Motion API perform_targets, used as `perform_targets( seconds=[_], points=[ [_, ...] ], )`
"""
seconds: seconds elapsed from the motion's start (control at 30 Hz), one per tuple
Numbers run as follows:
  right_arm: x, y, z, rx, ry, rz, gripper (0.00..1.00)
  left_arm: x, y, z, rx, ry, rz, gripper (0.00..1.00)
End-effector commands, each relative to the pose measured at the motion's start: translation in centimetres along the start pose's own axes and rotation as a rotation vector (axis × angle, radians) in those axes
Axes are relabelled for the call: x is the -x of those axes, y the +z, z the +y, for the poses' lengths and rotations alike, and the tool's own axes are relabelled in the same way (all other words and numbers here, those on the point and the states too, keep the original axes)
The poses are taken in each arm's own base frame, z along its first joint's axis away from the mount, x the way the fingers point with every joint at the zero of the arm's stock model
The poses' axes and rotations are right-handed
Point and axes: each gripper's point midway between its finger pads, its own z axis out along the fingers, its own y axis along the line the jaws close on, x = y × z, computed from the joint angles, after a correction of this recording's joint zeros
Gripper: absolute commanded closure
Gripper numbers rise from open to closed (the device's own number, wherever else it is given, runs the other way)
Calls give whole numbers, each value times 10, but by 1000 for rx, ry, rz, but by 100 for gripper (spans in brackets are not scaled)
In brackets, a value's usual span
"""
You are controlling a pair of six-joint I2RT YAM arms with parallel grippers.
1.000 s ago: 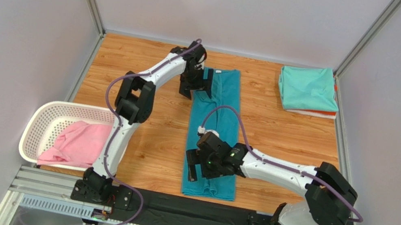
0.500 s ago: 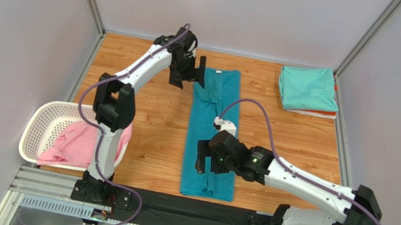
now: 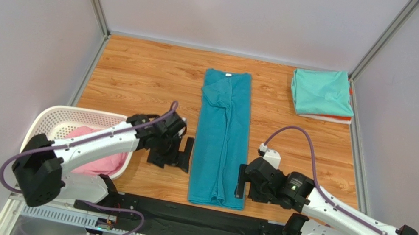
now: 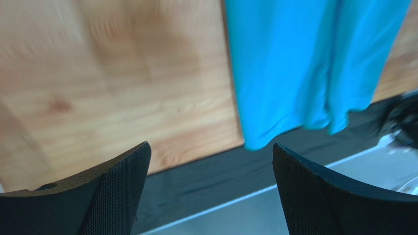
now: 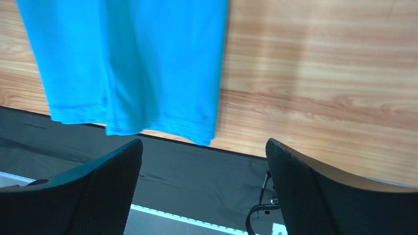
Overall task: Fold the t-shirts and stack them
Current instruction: Fold the tshirt
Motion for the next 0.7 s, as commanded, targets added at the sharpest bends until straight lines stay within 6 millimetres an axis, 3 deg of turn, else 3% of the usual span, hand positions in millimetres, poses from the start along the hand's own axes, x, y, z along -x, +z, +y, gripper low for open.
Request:
perform_targets(
  seconds=[0.0,0.03,0.1,0.13,0.23,0.37,0.5,0.67],
  points=[
    [-14,0,-13,-21,91,31,4,-26,-10,-27,-116,-43,-32,0],
    [-18,4,-16,-28,92,41,4,-45,-7,-30,-129,-11,2,0],
    [-21,7,-10,2,109,51,8,-56,-9,-40,-173,-3,-6,0],
    [-25,11,-10,9,109,62,9,-70,-4,-41,-180,23,17,0],
    [-29,19,8,80,124,89,12,-84,7,-41,-195,11,46,0],
    [-29,30,21,118,107,103,20,-84,18,-40,-168,-19,38,4],
    [-33,39,18,84,100,121,26,-82,26,-54,-213,-11,30,6],
    [-38,41,26,119,83,152,42,-89,44,-59,-201,14,89,17]
  ],
)
